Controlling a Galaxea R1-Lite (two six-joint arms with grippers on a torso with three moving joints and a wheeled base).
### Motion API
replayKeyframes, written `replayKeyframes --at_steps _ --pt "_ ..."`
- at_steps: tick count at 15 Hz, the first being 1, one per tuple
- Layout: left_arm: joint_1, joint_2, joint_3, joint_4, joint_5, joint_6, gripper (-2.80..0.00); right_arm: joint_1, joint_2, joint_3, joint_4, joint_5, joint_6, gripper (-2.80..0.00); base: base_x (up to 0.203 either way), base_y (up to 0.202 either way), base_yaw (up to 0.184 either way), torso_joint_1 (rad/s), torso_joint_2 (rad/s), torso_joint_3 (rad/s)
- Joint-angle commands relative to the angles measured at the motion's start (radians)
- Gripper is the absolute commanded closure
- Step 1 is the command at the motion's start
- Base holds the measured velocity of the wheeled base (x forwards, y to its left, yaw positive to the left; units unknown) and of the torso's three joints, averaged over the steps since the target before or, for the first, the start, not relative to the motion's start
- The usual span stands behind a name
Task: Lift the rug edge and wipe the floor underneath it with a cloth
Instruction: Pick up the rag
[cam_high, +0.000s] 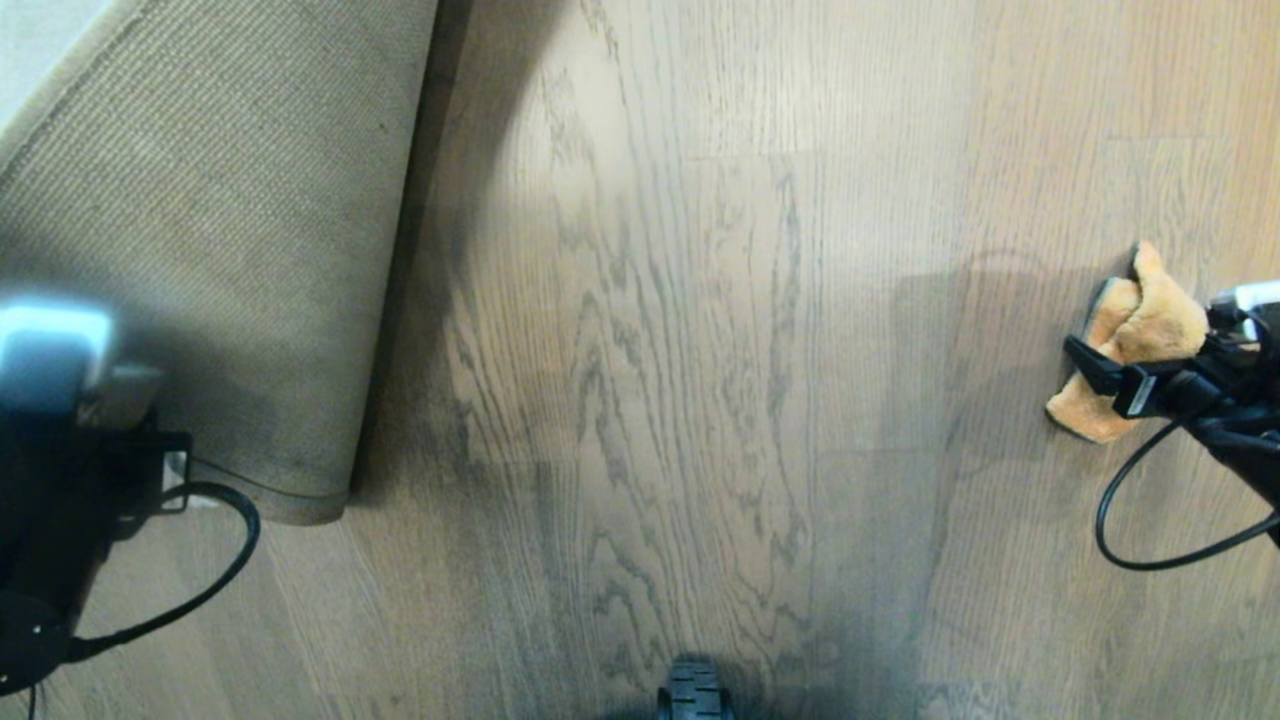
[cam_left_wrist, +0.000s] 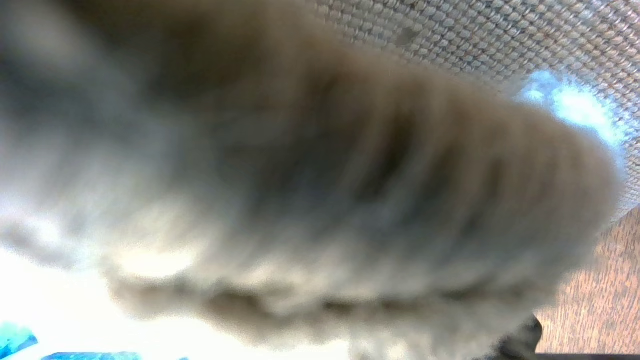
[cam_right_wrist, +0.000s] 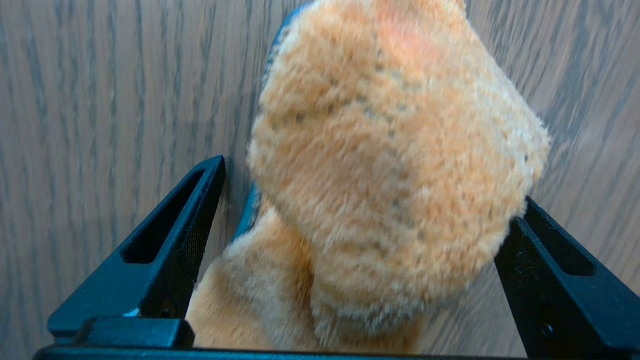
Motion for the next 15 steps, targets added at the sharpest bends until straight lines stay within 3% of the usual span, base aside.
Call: replayKeyframes --at_steps 1,5,6,15 --pt "-0.001 0.001 0.000 -0.005 0.004 0.003 0.00 -0.002 0.031 -0.047 -0.008 0.000 -0.001 -2.80 0.000 0.000 0.000 0.000 0.00 0.000" --pt "0.000 0.001 0.000 -0.005 0.004 0.002 0.00 -0.002 0.038 -0.047 -0.009 0.000 -0.004 -2.80 0.000 0.000 0.000 0.000 0.00 0.000" --pt "0.000 0.001 0.001 -0.005 0.003 0.002 0.00 -0.002 0.038 -0.049 -0.011 0.001 -0.002 0.00 0.000 0.000 0.000 0.000 0.00 0.000" --pt "-0.002 0.000 0.030 -0.054 0.004 0.008 0.00 0.001 -0.010 0.011 -0.054 0.006 0.001 0.00 0.000 0.000 0.000 0.000 0.00 0.000"
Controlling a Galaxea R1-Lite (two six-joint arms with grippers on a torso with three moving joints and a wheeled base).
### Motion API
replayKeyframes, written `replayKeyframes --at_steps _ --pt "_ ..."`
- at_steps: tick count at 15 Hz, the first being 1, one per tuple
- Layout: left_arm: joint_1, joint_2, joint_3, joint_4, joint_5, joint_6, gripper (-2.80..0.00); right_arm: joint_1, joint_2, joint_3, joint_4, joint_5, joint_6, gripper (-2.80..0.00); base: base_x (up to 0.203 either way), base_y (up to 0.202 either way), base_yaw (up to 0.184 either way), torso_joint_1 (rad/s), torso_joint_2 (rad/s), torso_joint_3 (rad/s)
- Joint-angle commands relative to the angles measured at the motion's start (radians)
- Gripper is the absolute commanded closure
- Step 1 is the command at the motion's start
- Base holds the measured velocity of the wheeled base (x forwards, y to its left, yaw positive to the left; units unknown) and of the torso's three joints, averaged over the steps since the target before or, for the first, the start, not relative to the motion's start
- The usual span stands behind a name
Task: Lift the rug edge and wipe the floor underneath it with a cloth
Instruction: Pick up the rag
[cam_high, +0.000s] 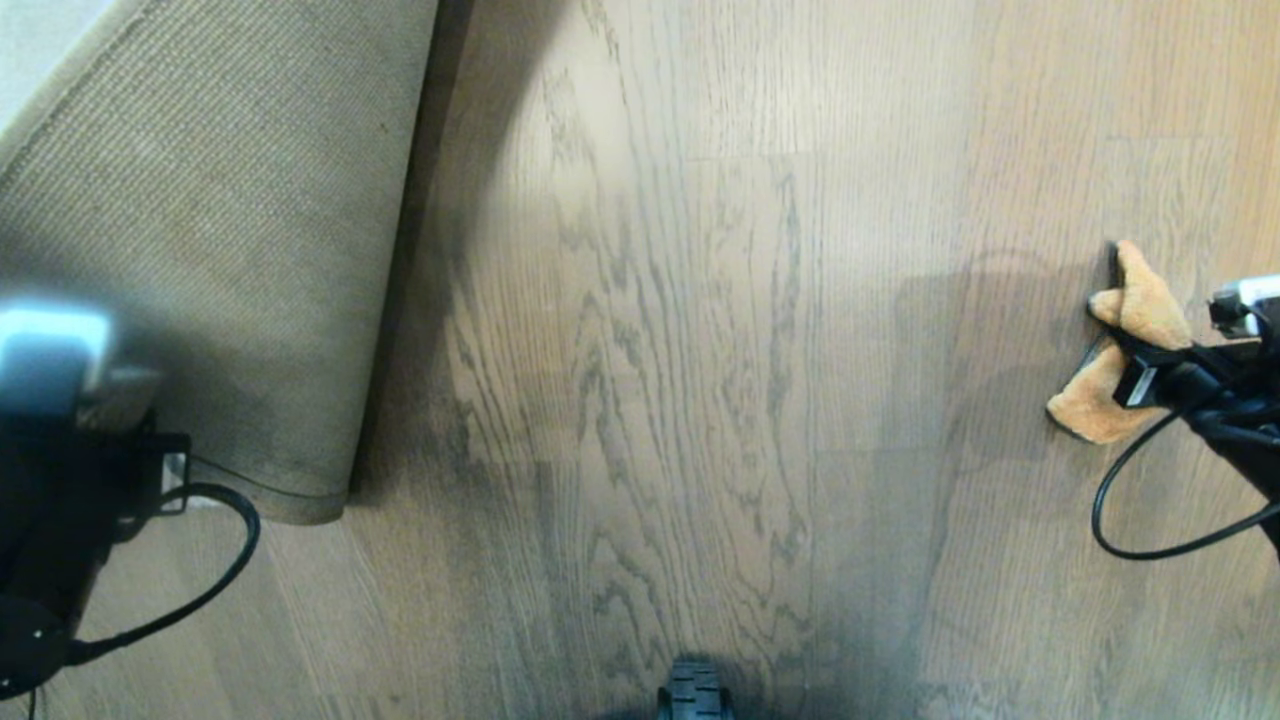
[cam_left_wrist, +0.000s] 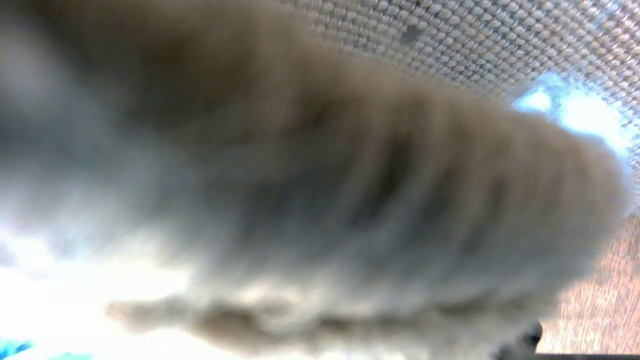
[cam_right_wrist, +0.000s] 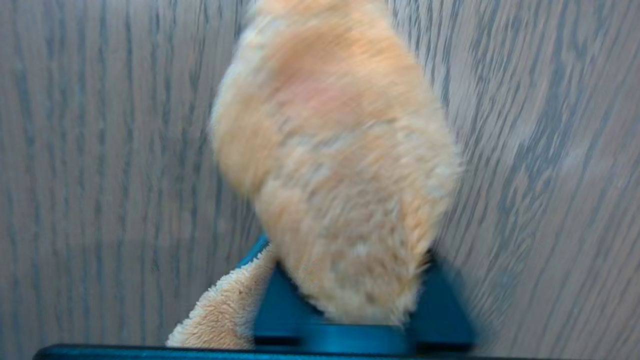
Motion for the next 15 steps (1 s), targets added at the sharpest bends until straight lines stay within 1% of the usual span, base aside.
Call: replayKeyframes --at_steps 1,5,9,10,11,13,15 --pt "0.000 -0.003 0.013 -0.017 0.004 0.002 0.00 0.002 -0.045 0.034 -0.013 0.008 0.000 0.00 0.000 0.000 0.000 0.000 0.00 0.000" --pt "0.000 -0.009 0.004 -0.017 0.004 0.004 0.00 0.003 -0.144 0.103 -0.012 0.019 0.002 0.00 0.000 0.000 0.000 0.000 0.00 0.000" --pt "0.002 -0.024 0.005 -0.017 0.004 0.004 0.00 0.013 -0.282 0.221 -0.009 0.053 0.003 0.00 0.000 0.000 0.000 0.000 0.00 0.000" --pt "0.002 -0.027 0.006 -0.017 0.004 0.004 0.00 0.035 -0.320 0.247 -0.004 0.055 0.004 0.00 0.000 0.000 0.000 0.000 0.00 0.000" --pt "0.002 -0.030 0.006 -0.017 0.004 0.004 0.00 0.074 -0.348 0.270 -0.001 0.055 0.004 0.00 0.000 0.000 0.000 0.000 0.00 0.000" --pt "0.002 -0.042 0.009 -0.017 0.004 0.004 0.00 0.182 -0.371 0.296 -0.003 0.056 0.004 0.00 0.000 0.000 0.000 0.000 0.00 0.000" --pt "0.002 -0.053 0.009 -0.016 0.004 0.005 0.00 0.310 -0.377 0.304 -0.004 0.055 0.004 0.00 0.000 0.000 0.000 0.000 0.00 0.000"
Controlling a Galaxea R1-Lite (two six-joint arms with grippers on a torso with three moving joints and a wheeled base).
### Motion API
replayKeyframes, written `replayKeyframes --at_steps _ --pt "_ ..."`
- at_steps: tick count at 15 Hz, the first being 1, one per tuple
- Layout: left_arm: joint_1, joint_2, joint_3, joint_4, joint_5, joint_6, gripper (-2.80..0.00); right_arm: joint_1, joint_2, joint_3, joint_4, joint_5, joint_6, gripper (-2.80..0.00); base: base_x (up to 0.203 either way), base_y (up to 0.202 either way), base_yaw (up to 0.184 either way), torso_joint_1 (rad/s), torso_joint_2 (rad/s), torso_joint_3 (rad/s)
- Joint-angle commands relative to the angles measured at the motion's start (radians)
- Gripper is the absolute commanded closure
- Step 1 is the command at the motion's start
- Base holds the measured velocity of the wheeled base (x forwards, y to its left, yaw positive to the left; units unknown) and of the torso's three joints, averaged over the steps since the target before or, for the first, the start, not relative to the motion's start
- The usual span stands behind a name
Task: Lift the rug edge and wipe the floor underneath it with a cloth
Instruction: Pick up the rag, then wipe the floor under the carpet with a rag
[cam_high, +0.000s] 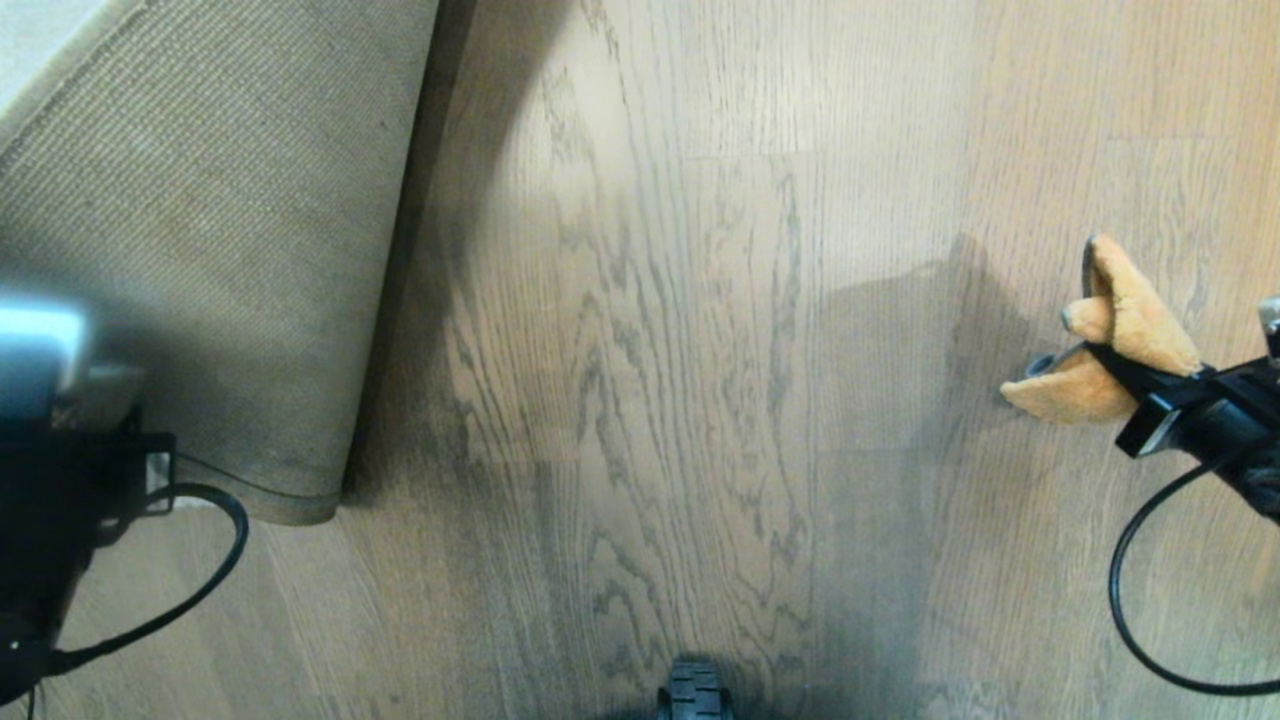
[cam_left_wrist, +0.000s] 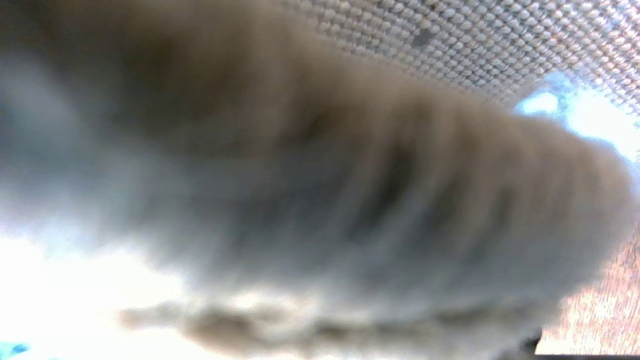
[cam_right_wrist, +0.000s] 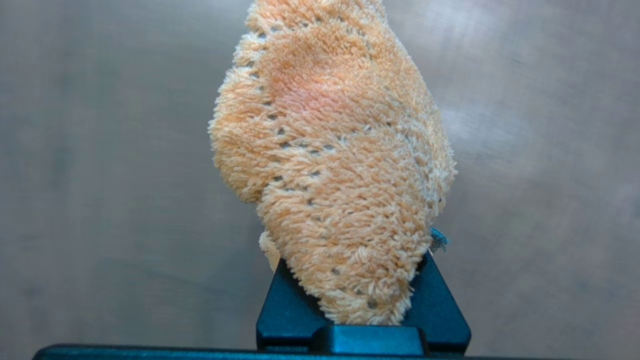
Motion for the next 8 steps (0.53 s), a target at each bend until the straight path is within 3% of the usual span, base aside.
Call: replayKeyframes --at_steps 1,5,8 --pt "0.000 -0.017 0.001 -0.007 0.004 0.002 0.00 0.156 -0.026 0.006 -0.009 0.002 0.000 0.00 0.000 0.000 0.000 0.000 0.00 0.000" --pt "0.000 -0.029 0.004 0.003 0.004 0.002 0.00 0.450 0.064 -0.062 -0.007 0.000 -0.002 0.00 0.000 0.000 0.000 0.000 0.00 0.000" --pt "0.000 -0.042 0.004 0.006 0.004 0.002 0.00 0.658 0.202 -0.225 0.013 -0.006 -0.006 0.00 0.000 0.000 0.000 0.000 0.00 0.000"
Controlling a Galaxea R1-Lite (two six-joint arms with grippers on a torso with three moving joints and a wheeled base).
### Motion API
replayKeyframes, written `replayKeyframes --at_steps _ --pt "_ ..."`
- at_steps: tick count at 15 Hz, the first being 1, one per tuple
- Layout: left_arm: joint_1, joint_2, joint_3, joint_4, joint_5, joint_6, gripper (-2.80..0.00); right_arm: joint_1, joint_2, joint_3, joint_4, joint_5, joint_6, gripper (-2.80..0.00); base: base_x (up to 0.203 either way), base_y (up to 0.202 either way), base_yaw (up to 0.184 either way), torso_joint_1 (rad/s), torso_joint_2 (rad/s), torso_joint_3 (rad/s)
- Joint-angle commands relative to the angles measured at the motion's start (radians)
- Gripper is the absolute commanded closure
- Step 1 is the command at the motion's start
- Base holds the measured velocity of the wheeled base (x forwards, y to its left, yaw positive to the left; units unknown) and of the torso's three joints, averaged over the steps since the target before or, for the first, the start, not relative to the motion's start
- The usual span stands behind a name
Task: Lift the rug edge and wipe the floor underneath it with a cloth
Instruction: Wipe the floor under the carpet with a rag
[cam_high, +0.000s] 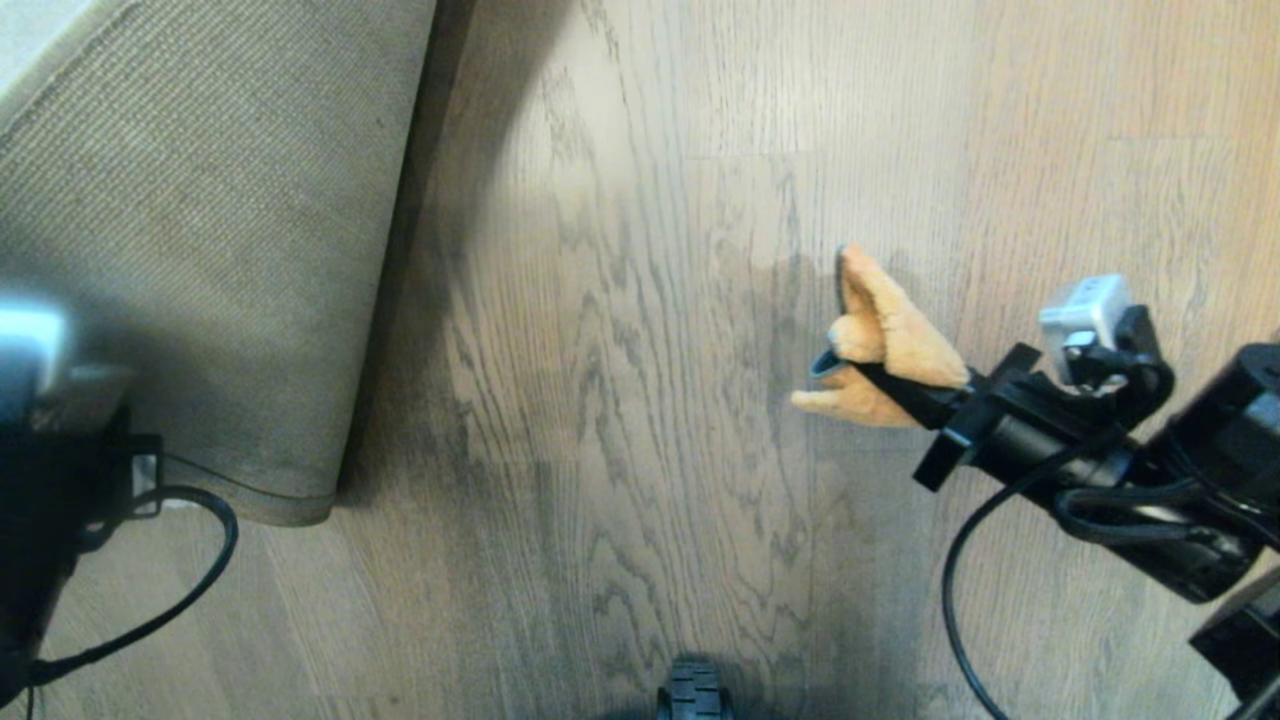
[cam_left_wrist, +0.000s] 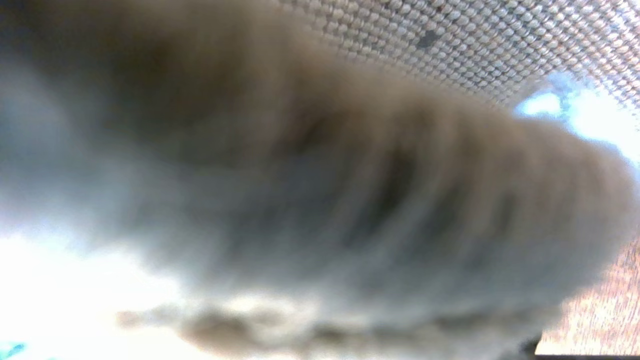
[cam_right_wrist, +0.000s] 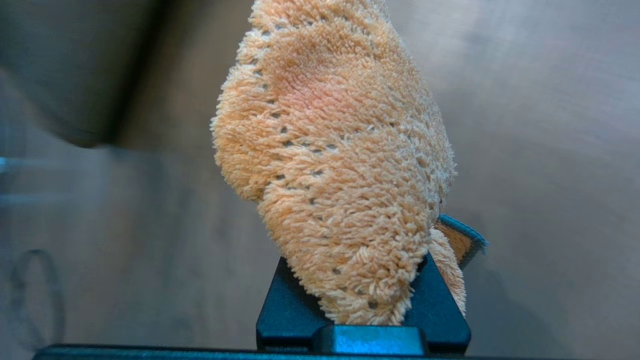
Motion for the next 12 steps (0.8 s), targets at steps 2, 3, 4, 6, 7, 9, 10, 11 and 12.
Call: replayKeyframes --at_steps 2,3,4,6,7,9,10,11,12 --pt "-0.002 -0.011 0.001 -0.004 0.002 0.001 0.00 0.206 0.183 -0.148 0.011 -0.009 -0.008 0.00 0.000 0.000 0.000 0.000 0.00 0.000" --pt "-0.001 -0.011 0.001 -0.004 0.002 0.001 0.00 0.248 0.220 -0.185 0.016 -0.021 -0.009 0.00 0.000 0.000 0.000 0.000 0.00 0.000" --pt "0.000 -0.011 0.003 -0.004 0.002 0.000 0.00 0.290 0.255 -0.222 0.023 -0.036 -0.009 0.00 0.000 0.000 0.000 0.000 0.00 0.000" --pt "-0.002 -0.011 0.001 -0.004 0.002 0.000 0.00 0.349 0.311 -0.298 0.055 -0.053 -0.028 0.00 0.000 0.000 0.000 0.000 0.00 0.000" --pt "-0.002 -0.011 0.001 -0.004 0.002 0.000 0.00 0.365 0.336 -0.328 0.074 -0.054 -0.058 0.00 0.000 0.000 0.000 0.000 0.00 0.000" --pt "-0.002 -0.011 0.003 -0.004 0.002 0.000 0.00 0.413 0.381 -0.388 0.106 -0.056 -0.085 0.00 0.000 0.000 0.000 0.000 0.00 0.000" --pt "-0.002 -0.011 0.003 -0.004 0.002 0.000 0.00 0.431 0.402 -0.407 0.116 -0.062 -0.088 0.00 0.000 0.000 0.000 0.000 0.00 0.000" --pt "-0.002 -0.011 0.003 -0.004 0.002 0.000 0.00 0.450 0.427 -0.423 0.120 -0.079 -0.094 0.00 0.000 0.000 0.000 0.000 0.00 0.000" --pt "-0.002 -0.011 0.003 -0.004 0.002 0.000 0.00 0.466 0.455 -0.447 0.121 -0.111 -0.099 0.00 0.000 0.000 0.000 0.000 0.00 0.000"
